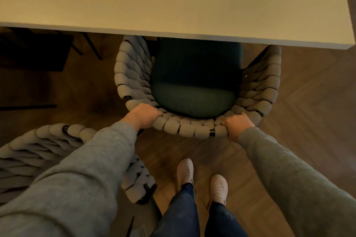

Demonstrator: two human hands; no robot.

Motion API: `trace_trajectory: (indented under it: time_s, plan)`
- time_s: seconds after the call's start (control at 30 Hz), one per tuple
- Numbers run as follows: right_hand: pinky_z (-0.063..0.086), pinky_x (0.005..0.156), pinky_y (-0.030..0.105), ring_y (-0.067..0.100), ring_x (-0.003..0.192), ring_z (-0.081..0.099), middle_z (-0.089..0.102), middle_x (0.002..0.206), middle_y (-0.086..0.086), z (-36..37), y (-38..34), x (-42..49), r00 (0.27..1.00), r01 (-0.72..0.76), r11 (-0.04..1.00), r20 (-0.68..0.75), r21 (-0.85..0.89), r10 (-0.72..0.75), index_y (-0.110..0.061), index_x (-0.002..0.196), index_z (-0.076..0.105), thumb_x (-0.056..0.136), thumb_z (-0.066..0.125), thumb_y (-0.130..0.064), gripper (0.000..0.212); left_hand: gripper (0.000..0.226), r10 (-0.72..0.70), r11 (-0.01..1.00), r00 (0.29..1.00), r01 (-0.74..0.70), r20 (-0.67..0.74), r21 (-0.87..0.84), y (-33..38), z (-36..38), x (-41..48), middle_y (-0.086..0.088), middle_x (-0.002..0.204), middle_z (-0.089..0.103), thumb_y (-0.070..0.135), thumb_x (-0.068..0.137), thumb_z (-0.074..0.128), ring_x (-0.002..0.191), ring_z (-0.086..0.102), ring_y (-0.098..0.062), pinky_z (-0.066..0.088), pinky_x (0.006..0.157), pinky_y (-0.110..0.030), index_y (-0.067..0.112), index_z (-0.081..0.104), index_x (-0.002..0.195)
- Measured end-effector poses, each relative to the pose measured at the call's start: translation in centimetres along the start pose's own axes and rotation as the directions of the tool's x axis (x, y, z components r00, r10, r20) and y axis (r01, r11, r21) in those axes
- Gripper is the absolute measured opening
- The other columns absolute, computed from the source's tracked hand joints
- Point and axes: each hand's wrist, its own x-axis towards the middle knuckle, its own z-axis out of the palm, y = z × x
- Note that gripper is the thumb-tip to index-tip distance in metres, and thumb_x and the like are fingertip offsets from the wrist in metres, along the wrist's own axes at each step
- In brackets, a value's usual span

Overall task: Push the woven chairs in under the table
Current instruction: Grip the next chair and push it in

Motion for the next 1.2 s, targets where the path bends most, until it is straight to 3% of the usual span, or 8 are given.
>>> trace_trajectory:
  time_s: [0.13,0.23,0.37,0.47,0.6,0.77,1.0,1.2]
  plan:
    - [0.032,0.109,0.045,0.021,0.124,0.049,0.056,0.130,-0.005,0.5,-0.7,0.3,1.000,-0.012,1.000,0.002,0.009,0.012,-0.034,0.127,0.053,0.094,0.056,-0.030,0.034,0.044,-0.101,0.988,0.993,0.108,-0.067,0.111,0.7,0.7,-0.6,-0.003,0.137,0.052,0.024,0.094,0.056,0.130,0.044,-0.023,0.032,0.111,-0.044,0.026,0.046,0.137]
    - [0.035,0.108,0.042,0.019,0.119,0.051,0.059,0.125,-0.006,1.0,-1.5,0.3,1.000,-0.007,1.000,-0.030,0.009,0.007,-0.036,0.123,0.055,0.091,0.060,-0.030,0.032,0.047,-0.219,0.972,0.962,0.230,-0.161,0.051,1.4,2.0,-2.3,-0.007,0.141,0.047,0.024,0.093,0.057,0.135,0.038,-0.027,0.019,0.117,-0.047,0.021,0.045,0.138]
    - [0.040,0.103,0.036,0.018,0.116,0.054,0.058,0.123,-0.006,0.5,-1.2,0.1,1.000,0.013,1.000,0.003,0.020,-0.013,-0.038,0.128,0.053,0.083,0.068,-0.041,0.047,0.060,-0.346,0.929,0.892,0.284,-0.292,-0.236,3.2,3.7,-5.0,-0.011,0.156,0.026,0.026,0.092,0.056,0.147,0.014,-0.027,0.007,0.121,-0.046,0.017,0.033,0.147]
    - [0.036,0.108,0.043,0.021,0.125,0.049,0.048,0.136,-0.004,-0.8,-1.9,0.0,0.995,0.071,0.997,0.062,0.040,-0.073,-0.038,0.143,0.038,0.075,0.071,-0.059,0.079,0.061,-0.560,0.784,0.762,0.359,-0.326,-0.507,6.2,6.3,-8.4,-0.008,0.161,0.010,0.031,0.096,0.052,0.149,0.003,-0.025,0.004,0.120,-0.046,0.020,0.027,0.151]
    - [0.025,0.115,0.048,0.025,0.135,0.040,0.036,0.150,0.001,-1.7,-6.0,-1.0,0.960,0.265,0.963,-0.111,0.050,-0.259,-0.033,0.151,0.022,0.075,0.060,-0.074,0.094,0.057,-0.687,0.646,0.688,0.431,-0.234,-0.630,10.9,10.6,-12.6,-0.008,0.162,0.005,0.031,0.098,0.046,0.149,-0.001,-0.026,0.001,0.120,-0.047,0.021,0.028,0.151]
    - [0.017,0.120,0.044,0.026,0.143,0.026,0.027,0.156,0.005,-1.6,-13.9,-3.1,0.776,0.527,0.846,-0.360,-0.083,-0.519,-0.028,0.152,0.024,0.086,0.057,-0.062,0.082,0.056,-0.805,0.480,0.580,0.509,-0.127,-0.715,15.4,14.6,-17.8,-0.010,0.162,-0.002,0.032,0.101,0.042,0.149,-0.005,-0.026,-0.001,0.119,-0.044,0.019,0.024,0.152]
    - [0.018,0.118,0.046,0.031,0.141,0.029,0.030,0.154,0.011,2.1,-23.8,-7.4,0.597,0.712,0.671,-0.324,-0.206,-0.734,-0.022,0.148,0.036,0.088,0.062,-0.050,0.071,0.054,-0.893,0.248,0.440,0.659,0.098,-0.710,19.6,21.6,-26.9,-0.012,0.161,-0.005,0.029,0.099,0.045,0.149,-0.007,-0.027,0.002,0.121,-0.046,0.021,0.027,0.150]
    - [0.018,0.117,0.042,0.028,0.145,0.020,0.019,0.159,0.008,5.6,-32.5,-11.4,0.626,0.700,0.668,-0.233,-0.255,-0.744,-0.027,0.152,0.024,0.090,0.055,-0.057,0.076,0.055,-0.913,0.070,0.320,0.735,0.254,-0.674,22.4,29.3,-35.4,-0.014,0.161,-0.005,0.029,0.096,0.051,0.149,-0.007,-0.029,0.002,0.119,-0.046,0.021,0.034,0.147]
